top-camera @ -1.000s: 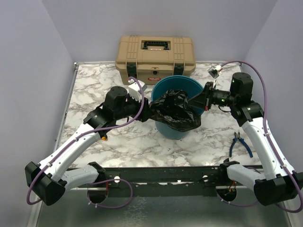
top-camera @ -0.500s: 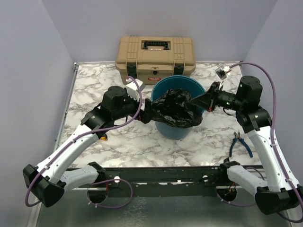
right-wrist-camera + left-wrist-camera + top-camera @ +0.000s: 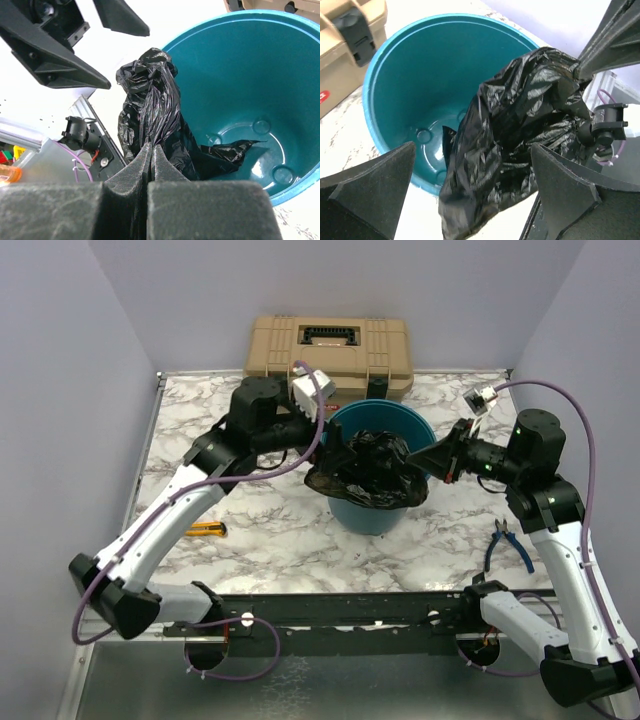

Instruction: Put the trash bags into the trash bin

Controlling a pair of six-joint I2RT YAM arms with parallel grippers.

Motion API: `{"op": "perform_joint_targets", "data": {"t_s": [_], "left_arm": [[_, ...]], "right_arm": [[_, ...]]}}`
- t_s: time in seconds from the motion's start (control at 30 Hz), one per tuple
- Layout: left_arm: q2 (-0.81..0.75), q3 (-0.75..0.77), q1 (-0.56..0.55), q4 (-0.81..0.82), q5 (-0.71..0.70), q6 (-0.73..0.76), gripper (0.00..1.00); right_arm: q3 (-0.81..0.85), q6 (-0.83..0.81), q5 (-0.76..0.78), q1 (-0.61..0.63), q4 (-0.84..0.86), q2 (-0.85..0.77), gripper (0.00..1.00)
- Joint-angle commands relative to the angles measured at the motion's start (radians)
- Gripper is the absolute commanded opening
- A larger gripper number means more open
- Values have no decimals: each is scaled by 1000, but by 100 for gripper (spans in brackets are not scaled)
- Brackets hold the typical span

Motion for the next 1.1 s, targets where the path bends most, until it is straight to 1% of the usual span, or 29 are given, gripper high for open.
{"op": "perform_joint_targets", "data": {"t_s": [0.0,0.07,0.13,0.17,0.23,0.3,0.37,0.4,0.5,0.6,0.67,0.77,0.8,0.83,0.87,0.97,1.0,1.03,1.07], "left_arm": [[142,123,9,-116,173,124,98],[180,156,11,-141,220,153,94],[207,178,13,-163,245,173,89],[217,191,14,-177,240,182,85],[226,207,16,-195,217,198,71],[230,212,17,-199,186,207,50],[230,218,19,-200,156,212,32],[230,221,19,-200,138,213,25],[229,230,23,-193,74,202,17],[218,219,33,-170,35,187,14],[205,203,41,-150,8,177,9],[193,192,60,-129,-38,164,9],[192,192,66,-125,-43,159,11],[192,193,73,-118,-43,155,19],[191,194,79,-112,-42,151,22],[200,199,87,-109,-43,148,22],[202,199,89,-108,-39,144,23],[203,199,91,-105,-20,141,23],[207,202,91,-103,7,139,23]], "right_arm": [[24,-7,26,-2,-40,-8,1],[30,-8,39,-2,-50,-12,1],[36,-9,49,-3,-57,-14,1],[38,-10,52,-3,-60,-15,1],[40,-12,66,-2,-63,-17,1],[41,-11,103,-2,-70,-15,1],[46,2,174,-3,-81,-8,1],[51,6,219,-2,-92,-2,1],[63,22,364,-2,-123,21,1],[57,33,473,-2,-124,36,1],[49,39,560,-3,-113,43,1],[46,47,647,-2,-96,52,1],[43,52,672,-3,-83,53,1],[41,59,695,-3,-68,52,1],[39,62,720,-3,-57,53,1],[35,75,790,-3,-31,56,1],[35,75,791,-3,-24,56,1],[37,64,750,-2,-12,57,1],[38,48,673,-2,2,59,1]]}}
